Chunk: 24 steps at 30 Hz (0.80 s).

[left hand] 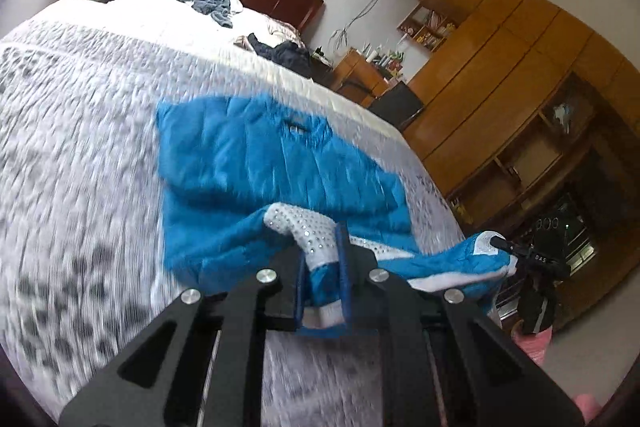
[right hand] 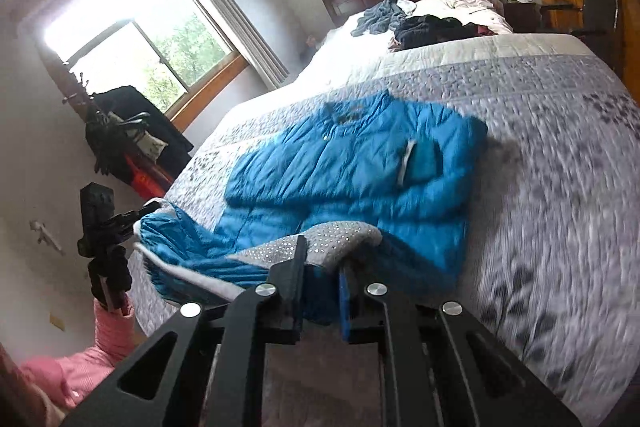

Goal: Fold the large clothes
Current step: 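Grasp the hem band with both tools and lift it toward the collar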

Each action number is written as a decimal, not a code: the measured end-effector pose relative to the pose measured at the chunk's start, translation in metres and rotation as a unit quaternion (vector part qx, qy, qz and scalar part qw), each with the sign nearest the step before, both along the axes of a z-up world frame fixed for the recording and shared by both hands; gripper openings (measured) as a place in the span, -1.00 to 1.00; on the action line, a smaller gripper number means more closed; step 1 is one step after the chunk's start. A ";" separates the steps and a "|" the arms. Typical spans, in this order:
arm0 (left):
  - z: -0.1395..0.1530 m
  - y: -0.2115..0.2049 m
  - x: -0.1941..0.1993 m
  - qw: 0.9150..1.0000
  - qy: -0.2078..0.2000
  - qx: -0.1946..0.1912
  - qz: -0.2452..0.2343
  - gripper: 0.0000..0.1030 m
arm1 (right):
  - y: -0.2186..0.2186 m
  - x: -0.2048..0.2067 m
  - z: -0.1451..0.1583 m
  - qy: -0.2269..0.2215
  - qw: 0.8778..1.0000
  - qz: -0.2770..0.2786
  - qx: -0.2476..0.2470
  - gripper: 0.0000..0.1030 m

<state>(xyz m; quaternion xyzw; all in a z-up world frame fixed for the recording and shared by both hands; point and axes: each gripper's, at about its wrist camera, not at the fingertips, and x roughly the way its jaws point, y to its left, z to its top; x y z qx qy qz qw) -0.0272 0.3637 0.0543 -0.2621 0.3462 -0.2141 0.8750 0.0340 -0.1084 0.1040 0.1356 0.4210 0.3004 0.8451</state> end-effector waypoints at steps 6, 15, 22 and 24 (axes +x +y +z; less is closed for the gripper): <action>-0.011 0.004 0.073 0.999 0.029 -0.013 0.006 -0.77 | 0.007 0.073 -0.008 0.038 0.999 -0.010 0.000 -0.75; -0.052 0.010 0.166 0.994 0.104 -0.019 0.016 -0.76 | 0.010 0.167 -0.053 0.113 0.993 -0.034 -0.003 -0.75; -0.090 0.017 0.213 0.987 0.154 -0.036 0.024 -0.70 | 0.012 0.214 -0.099 0.164 0.985 -0.056 -0.019 -0.75; -0.096 0.019 0.221 0.986 0.160 -0.043 0.024 -0.70 | 0.012 0.222 -0.109 0.173 0.983 -0.059 -0.016 -0.75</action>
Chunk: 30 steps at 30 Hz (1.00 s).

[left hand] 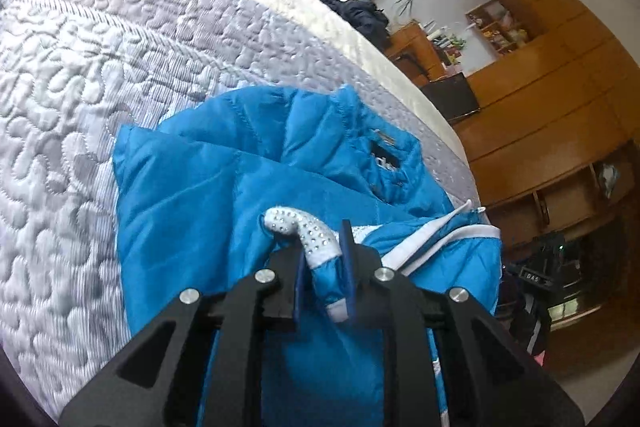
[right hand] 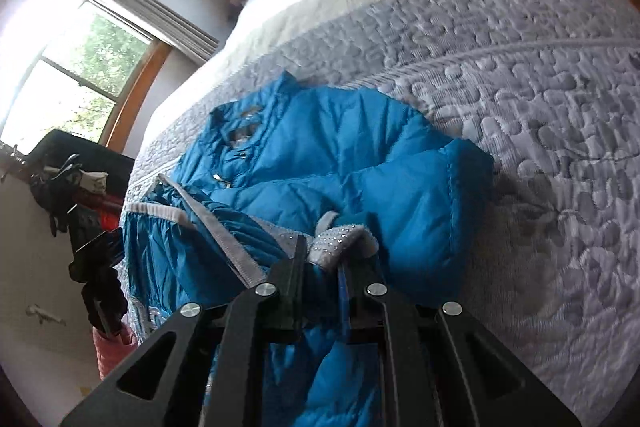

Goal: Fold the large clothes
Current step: 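Grasp the hem band with both tools and lift it toward the collar, then lay the hem band over the collar with both tools and release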

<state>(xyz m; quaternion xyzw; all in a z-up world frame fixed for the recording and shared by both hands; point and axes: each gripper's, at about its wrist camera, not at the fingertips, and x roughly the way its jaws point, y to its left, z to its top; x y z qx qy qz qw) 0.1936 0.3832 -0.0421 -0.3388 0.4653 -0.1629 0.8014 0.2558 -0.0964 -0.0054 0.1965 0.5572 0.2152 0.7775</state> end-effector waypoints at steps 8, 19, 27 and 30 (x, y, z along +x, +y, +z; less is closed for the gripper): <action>0.009 0.014 -0.005 0.999 -0.003 -0.032 0.000 -0.57 | -0.012 -0.005 0.009 -0.014 0.999 -0.003 0.037 -0.51; 0.038 0.046 -0.053 0.998 -0.055 -0.041 0.018 -0.23 | -0.034 -0.036 0.046 -0.091 0.996 -0.011 0.000 0.46; 0.045 0.041 -0.046 0.995 -0.092 0.034 -0.014 -0.01 | 0.008 -0.017 0.039 -0.113 0.991 0.064 -0.034 0.65; 0.039 0.028 -0.037 0.992 -0.102 0.053 -0.045 0.12 | 0.026 -0.003 0.027 -0.110 0.989 0.084 -0.056 0.66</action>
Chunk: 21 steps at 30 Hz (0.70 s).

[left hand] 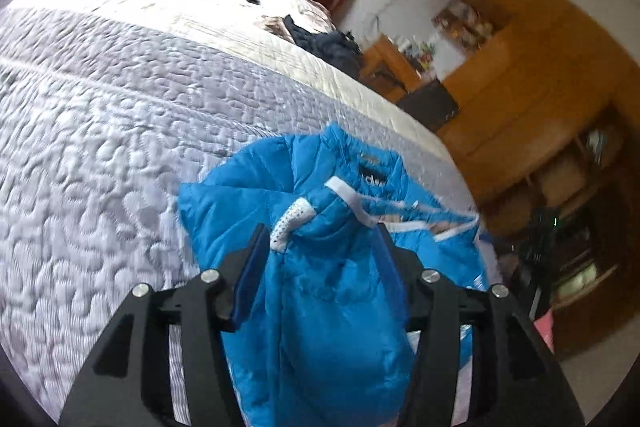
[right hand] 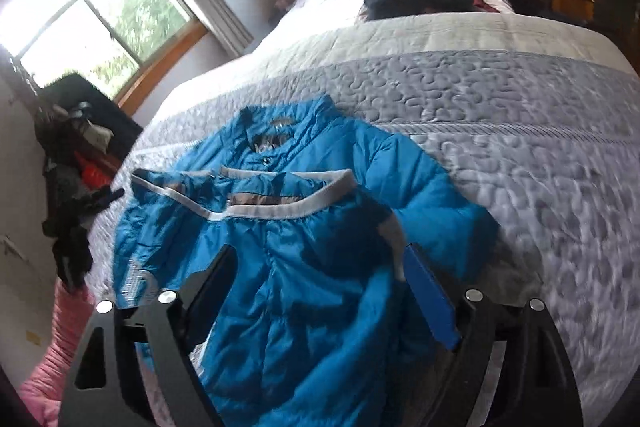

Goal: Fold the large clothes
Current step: 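Lay the hem band over the collar with both tools and release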

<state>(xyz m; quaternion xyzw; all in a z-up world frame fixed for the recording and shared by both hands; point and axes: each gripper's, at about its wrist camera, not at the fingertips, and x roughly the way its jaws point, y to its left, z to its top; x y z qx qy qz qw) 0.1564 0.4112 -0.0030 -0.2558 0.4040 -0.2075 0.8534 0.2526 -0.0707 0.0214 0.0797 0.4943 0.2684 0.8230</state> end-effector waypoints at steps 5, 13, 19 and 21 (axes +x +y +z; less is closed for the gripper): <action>-0.010 -0.029 0.020 0.997 0.003 0.072 -0.022 0.23 | 0.026 0.010 -0.019 -0.008 0.998 0.017 -0.060 0.62; -0.011 -0.059 0.021 0.975 -0.001 0.220 0.035 0.11 | 0.028 -0.006 -0.015 -0.047 0.993 0.020 -0.105 -0.33; 0.002 -0.039 0.003 0.981 -0.021 0.185 0.057 0.14 | 0.025 -0.015 -0.006 -0.055 0.993 0.014 -0.102 -0.46; 0.004 -0.036 0.001 0.980 -0.024 0.189 0.057 0.16 | 0.027 -0.013 -0.007 -0.052 0.994 0.012 -0.099 -0.47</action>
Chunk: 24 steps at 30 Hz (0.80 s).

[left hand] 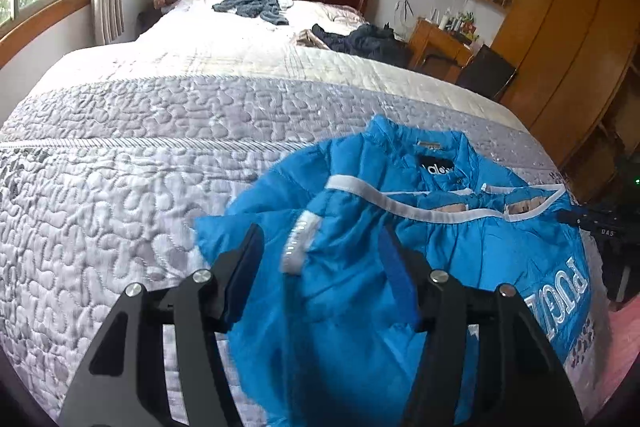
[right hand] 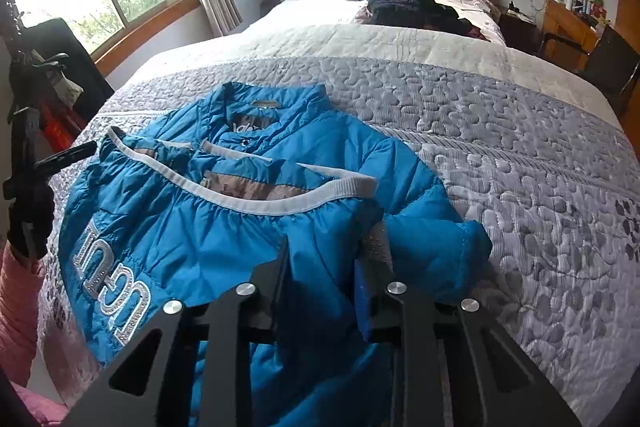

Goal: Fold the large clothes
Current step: 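Lay the hem band over the collar with both tools and release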

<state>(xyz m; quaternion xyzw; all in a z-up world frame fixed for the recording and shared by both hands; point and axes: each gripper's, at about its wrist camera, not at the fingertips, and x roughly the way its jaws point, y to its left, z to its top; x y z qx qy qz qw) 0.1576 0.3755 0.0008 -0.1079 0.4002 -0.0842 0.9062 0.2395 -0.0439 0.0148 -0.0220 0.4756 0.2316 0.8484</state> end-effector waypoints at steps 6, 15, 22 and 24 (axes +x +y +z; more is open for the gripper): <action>-0.014 -0.011 0.014 0.999 0.029 0.008 -0.030 0.20 | -0.005 0.004 -0.005 0.012 1.000 -0.009 0.023 -0.47; -0.006 -0.030 -0.002 1.000 -0.008 0.000 -0.020 -0.80 | -0.021 -0.009 0.008 0.009 0.996 -0.024 0.080 -0.58; 0.051 -0.036 -0.025 0.995 -0.102 -0.012 0.006 -0.82 | -0.024 -0.014 0.053 -0.015 0.993 -0.046 0.104 -0.67; 0.068 -0.039 -0.016 0.992 -0.122 -0.008 0.018 -0.82 | -0.022 -0.009 0.072 -0.034 0.993 -0.050 0.105 -0.68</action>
